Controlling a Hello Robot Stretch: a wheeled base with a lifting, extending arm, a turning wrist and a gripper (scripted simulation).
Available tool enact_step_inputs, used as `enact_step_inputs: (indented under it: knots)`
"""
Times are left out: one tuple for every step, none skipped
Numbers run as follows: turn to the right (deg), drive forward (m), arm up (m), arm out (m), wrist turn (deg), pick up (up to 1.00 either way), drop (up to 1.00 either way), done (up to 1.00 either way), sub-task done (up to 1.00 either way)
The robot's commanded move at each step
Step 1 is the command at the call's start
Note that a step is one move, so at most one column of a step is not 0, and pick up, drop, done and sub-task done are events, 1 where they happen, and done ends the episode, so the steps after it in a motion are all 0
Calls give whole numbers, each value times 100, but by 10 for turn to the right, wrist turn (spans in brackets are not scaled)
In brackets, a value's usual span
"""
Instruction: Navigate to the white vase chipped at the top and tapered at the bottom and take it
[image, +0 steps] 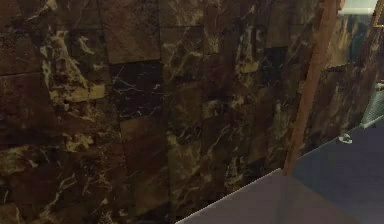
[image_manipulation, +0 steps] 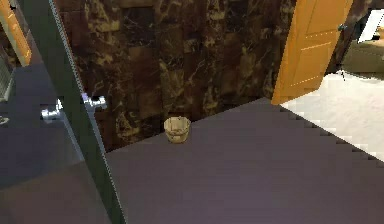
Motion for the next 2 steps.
enact_step_inputs:
  knots:
    - [120,0,0,0,0,0,0,0,0]
    - [30,0,0,0,0,0,0,0,0]
